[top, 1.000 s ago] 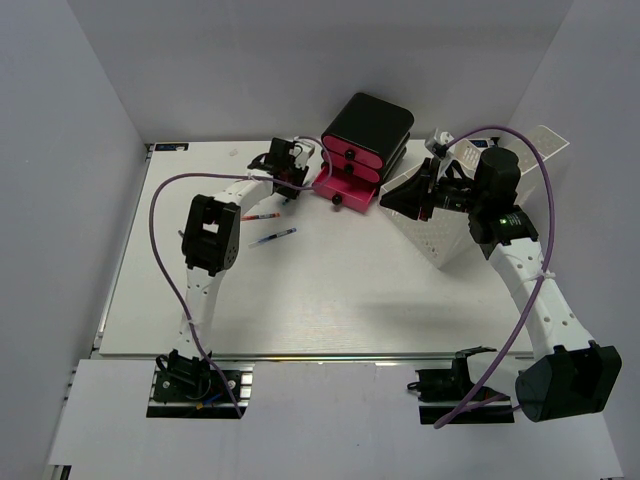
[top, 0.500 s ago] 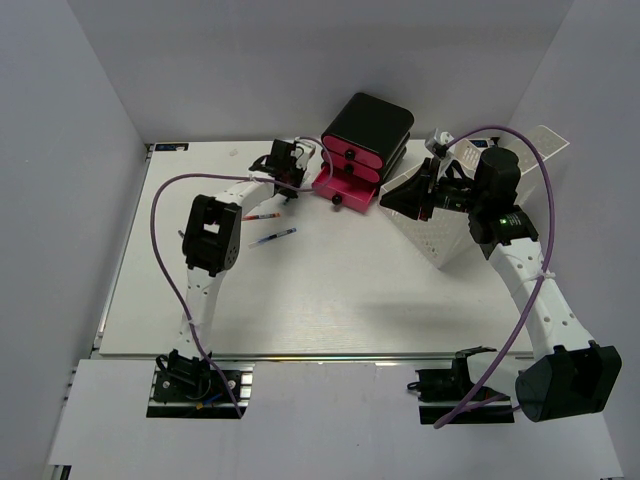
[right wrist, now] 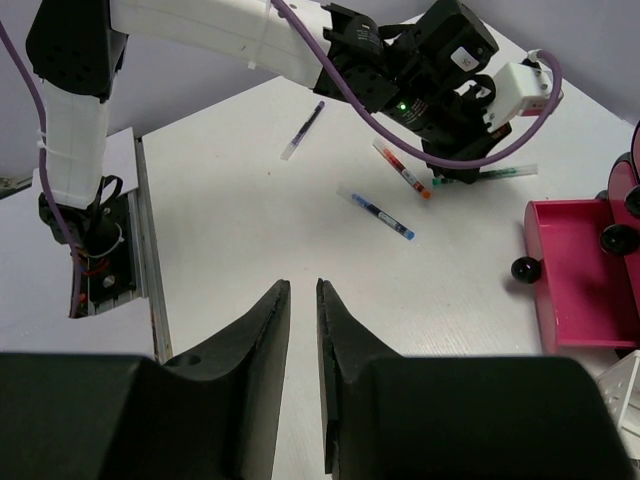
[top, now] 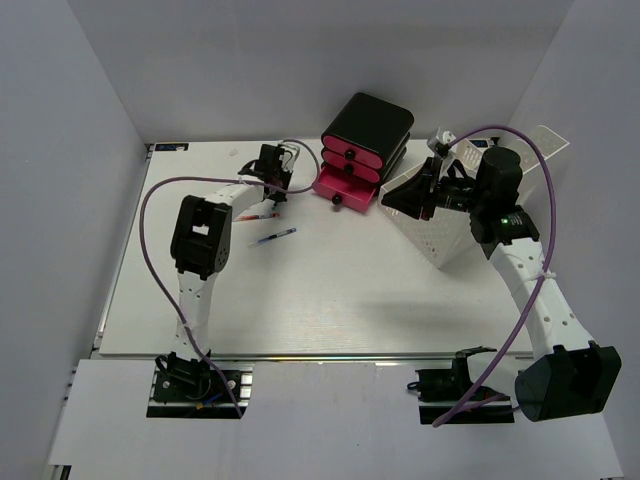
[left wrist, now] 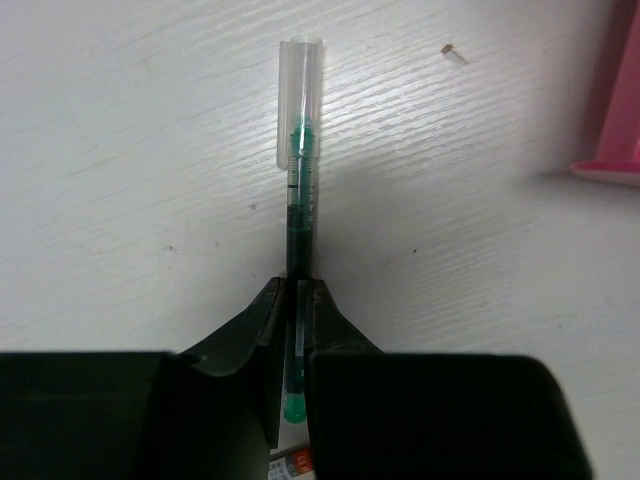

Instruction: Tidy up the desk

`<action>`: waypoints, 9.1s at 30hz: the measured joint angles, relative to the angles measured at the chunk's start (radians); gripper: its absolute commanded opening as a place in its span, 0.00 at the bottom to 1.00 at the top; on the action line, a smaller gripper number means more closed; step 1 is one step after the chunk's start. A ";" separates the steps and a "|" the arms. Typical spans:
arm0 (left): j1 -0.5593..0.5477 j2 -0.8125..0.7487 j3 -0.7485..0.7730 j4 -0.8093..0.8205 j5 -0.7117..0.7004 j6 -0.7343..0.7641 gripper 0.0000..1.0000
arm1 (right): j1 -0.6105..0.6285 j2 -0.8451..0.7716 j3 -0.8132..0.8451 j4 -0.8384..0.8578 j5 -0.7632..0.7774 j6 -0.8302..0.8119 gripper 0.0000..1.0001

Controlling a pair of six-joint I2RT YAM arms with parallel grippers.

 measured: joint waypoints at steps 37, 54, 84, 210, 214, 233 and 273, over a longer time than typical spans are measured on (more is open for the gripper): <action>-0.007 -0.218 -0.002 -0.049 0.534 -0.197 0.01 | -0.014 -0.002 -0.013 0.029 -0.020 0.015 0.23; 0.001 -0.126 0.045 -0.066 0.735 -0.636 0.01 | -0.021 -0.003 -0.013 0.029 -0.025 0.021 0.23; 0.002 -0.018 0.069 0.031 0.779 -0.938 0.05 | -0.032 -0.029 -0.013 0.030 -0.026 0.023 0.23; 0.150 -1.603 -0.995 0.092 0.039 -0.286 0.95 | 0.506 0.911 0.631 -0.526 0.370 -1.112 0.33; 0.150 -1.635 -0.999 0.082 0.003 -0.278 0.94 | 0.547 1.006 0.681 -0.508 0.418 -1.104 0.26; 0.150 -1.654 -0.999 0.082 -0.021 -0.266 0.94 | 0.558 1.185 0.833 -0.362 0.509 -0.880 0.50; 0.150 -1.653 -1.012 0.079 -0.056 -0.266 0.95 | 0.538 1.125 0.653 -0.427 0.428 -0.853 0.00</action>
